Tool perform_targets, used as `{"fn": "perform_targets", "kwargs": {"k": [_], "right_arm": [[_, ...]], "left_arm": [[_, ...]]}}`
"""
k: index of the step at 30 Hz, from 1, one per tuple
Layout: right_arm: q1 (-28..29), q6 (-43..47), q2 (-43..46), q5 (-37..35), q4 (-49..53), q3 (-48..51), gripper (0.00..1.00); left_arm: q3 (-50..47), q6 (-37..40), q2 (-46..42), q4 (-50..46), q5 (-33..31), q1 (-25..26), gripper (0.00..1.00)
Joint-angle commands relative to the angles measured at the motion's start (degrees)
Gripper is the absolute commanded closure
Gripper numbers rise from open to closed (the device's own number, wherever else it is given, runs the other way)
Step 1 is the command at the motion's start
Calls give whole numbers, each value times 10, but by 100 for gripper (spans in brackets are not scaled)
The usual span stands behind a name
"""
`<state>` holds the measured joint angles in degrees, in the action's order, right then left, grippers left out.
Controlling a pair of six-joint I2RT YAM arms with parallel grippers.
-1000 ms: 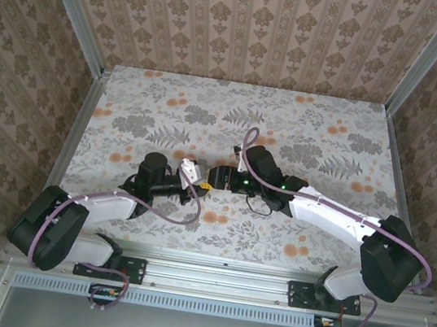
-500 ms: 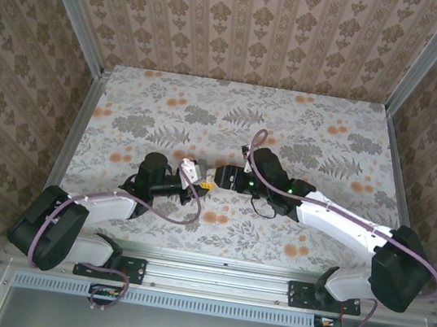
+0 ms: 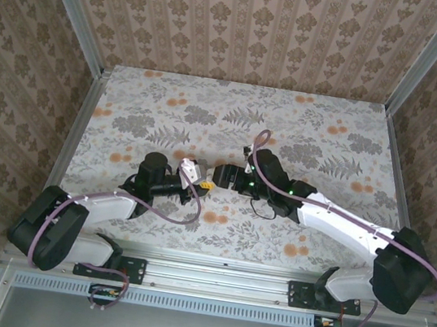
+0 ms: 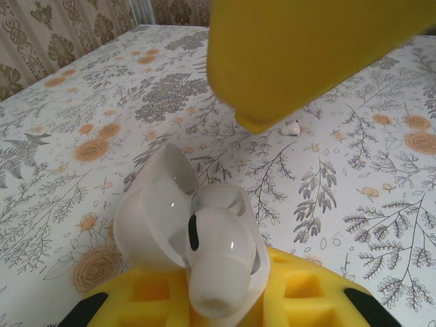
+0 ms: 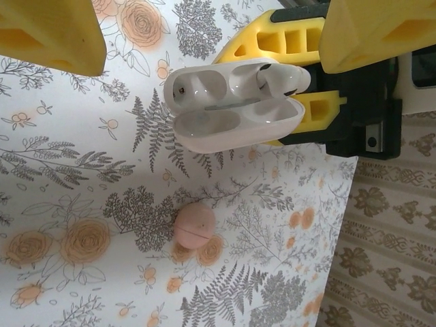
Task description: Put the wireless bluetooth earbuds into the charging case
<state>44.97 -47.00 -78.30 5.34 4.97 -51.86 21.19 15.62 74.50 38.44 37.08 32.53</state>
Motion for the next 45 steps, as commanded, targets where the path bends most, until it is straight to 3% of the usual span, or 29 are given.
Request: {"fn": "perform_targets", "kwargs": {"k": [1, 31, 45], "right_arm": [[9, -17, -11, 15, -5, -23, 17], [15, -7, -85, 30, -20, -56, 17], [14, 4, -34, 10, 13, -23, 19]], "left_arm": [[18, -7, -15, 13, 8, -2, 98], [17, -8, -19, 11, 10, -2, 99], [17, -5, -22, 8, 3, -3, 99]]}}
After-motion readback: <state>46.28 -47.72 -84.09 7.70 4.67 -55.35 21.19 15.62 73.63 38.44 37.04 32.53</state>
